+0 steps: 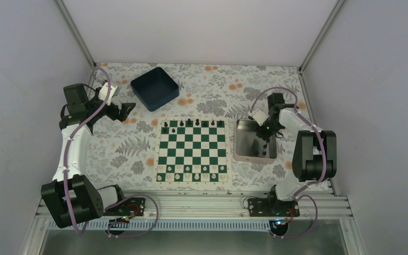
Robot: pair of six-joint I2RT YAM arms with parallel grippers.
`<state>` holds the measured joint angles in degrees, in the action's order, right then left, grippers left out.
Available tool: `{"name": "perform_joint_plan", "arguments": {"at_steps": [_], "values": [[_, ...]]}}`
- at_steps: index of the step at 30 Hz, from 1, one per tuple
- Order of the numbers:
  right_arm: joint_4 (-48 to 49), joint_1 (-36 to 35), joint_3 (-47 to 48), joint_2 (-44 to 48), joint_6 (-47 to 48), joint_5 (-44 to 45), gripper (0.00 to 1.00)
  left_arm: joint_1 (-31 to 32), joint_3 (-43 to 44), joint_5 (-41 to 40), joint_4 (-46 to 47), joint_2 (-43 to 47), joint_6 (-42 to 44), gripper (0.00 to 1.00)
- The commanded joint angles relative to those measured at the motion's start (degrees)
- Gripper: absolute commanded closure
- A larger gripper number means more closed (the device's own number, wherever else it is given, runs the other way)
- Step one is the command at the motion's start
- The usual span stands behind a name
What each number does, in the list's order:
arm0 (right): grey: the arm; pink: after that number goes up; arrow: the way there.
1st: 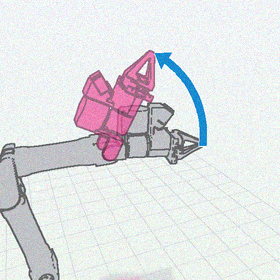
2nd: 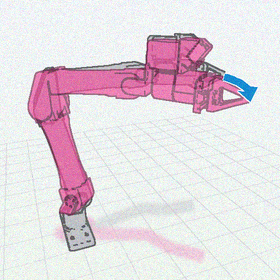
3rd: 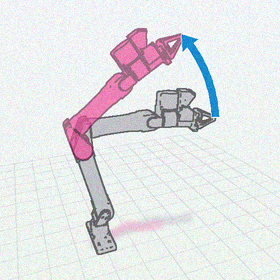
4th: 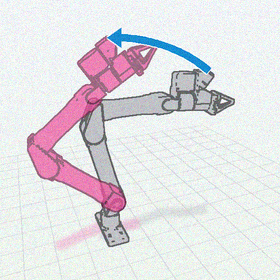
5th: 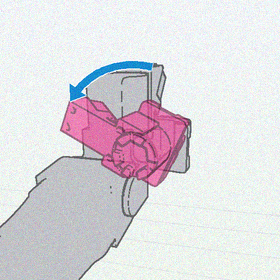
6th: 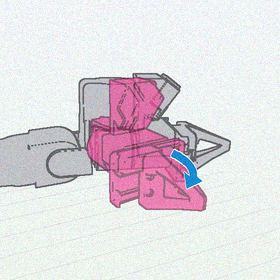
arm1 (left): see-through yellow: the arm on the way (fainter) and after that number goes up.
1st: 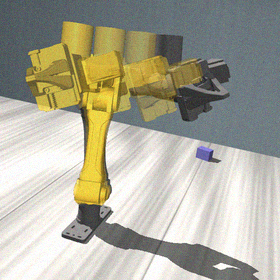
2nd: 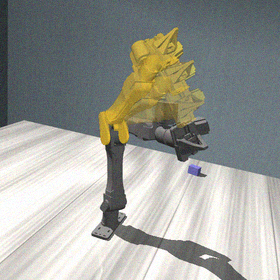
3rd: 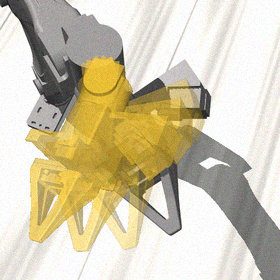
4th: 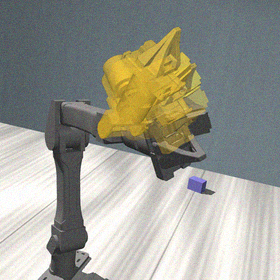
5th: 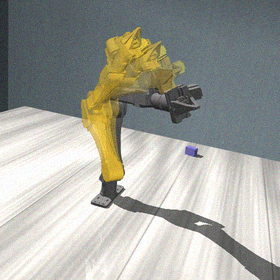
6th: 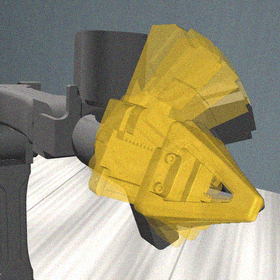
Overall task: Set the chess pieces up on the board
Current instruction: Pick up the chess piece from the storage box.
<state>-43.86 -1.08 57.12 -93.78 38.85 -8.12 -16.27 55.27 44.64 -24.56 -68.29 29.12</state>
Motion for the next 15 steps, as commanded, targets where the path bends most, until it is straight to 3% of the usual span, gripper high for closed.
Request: {"name": "perform_joint_plan", "arguments": {"at_steps": [1,8,15], "values": [[-5.8,-4.9,7.9,4.4,-1.8,-1.6,0.96,-0.3,0.9,1.8,0.6,0.1,0.7,0.00],[-15.0,-19.9,27.0,-0.6,-4.4,-0.8,0.96,-0.3,1.0,2.1,0.6,0.4,0.6,0.00],[-21.9,-33.7,49.2,-17.3,-3.9,-0.8,0.96,-0.2,1.1,2.1,0.4,1.0,0.7,0.00]]}}
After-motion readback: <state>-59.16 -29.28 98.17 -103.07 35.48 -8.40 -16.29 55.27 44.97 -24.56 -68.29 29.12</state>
